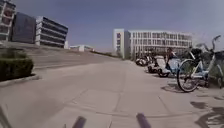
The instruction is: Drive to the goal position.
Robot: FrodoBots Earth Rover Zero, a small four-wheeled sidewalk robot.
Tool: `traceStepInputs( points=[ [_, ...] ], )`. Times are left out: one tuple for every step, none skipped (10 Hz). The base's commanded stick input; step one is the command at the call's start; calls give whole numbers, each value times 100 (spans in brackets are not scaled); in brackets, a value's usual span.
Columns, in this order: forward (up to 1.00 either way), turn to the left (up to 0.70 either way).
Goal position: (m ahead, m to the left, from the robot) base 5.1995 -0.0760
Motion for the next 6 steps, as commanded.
traceStepInputs(
  points=[
    [100,0],
    [100,0],
    [100,0],
    [100,0],
    [100,0],
    [100,0]
  ],
)
